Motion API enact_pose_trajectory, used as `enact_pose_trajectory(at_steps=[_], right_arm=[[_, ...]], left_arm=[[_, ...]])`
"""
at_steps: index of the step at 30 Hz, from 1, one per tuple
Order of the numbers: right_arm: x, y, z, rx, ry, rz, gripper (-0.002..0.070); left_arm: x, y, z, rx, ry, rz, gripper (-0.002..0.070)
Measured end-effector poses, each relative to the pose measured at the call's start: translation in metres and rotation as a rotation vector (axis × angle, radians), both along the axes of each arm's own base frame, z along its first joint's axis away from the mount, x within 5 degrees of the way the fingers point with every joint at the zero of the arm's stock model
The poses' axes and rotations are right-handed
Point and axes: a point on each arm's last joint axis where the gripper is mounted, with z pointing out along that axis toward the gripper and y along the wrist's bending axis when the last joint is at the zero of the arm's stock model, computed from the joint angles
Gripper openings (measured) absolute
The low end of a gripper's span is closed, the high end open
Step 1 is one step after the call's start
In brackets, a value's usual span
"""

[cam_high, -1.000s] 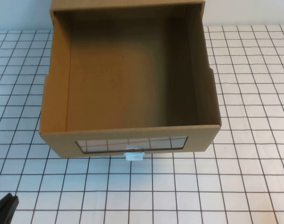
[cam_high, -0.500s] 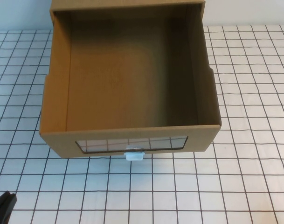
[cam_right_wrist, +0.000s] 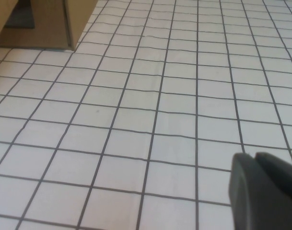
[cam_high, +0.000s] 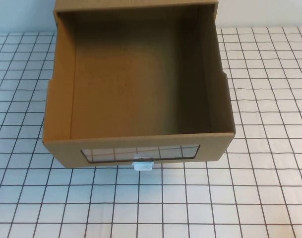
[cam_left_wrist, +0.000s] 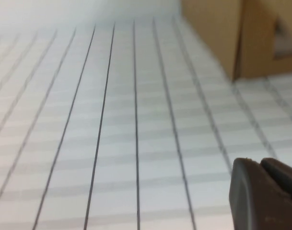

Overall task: Open the shoe box
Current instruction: 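Pull the top drawer of the cardboard box fully open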

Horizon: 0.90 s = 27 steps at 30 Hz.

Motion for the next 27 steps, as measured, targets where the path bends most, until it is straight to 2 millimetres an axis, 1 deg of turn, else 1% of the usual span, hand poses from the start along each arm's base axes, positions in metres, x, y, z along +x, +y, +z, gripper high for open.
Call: enact_pose_trajectory(at_steps=[2, 6, 27], right_arm=[[0.0, 0.0, 0.0, 0.0, 0.0, 0.0, -0.0013], [0.0, 0.0001, 0.0, 0.002, 0.0, 0.0, -0.0013], [0.0, 0.0001, 0.0, 0.002, -0.001, 0.0, -0.0013]], left_arm=[[-0.0012, 0.0009, -0.0048, -0.001, 0.055, 0.018, -0.0002], [-0.0021, 0.0011, -0.0075, -0.003, 0.085, 0.022, -0.0002], [-0.0023, 0.0012, -0.008, 0.001, 0.09, 0.023, -0.0002]])
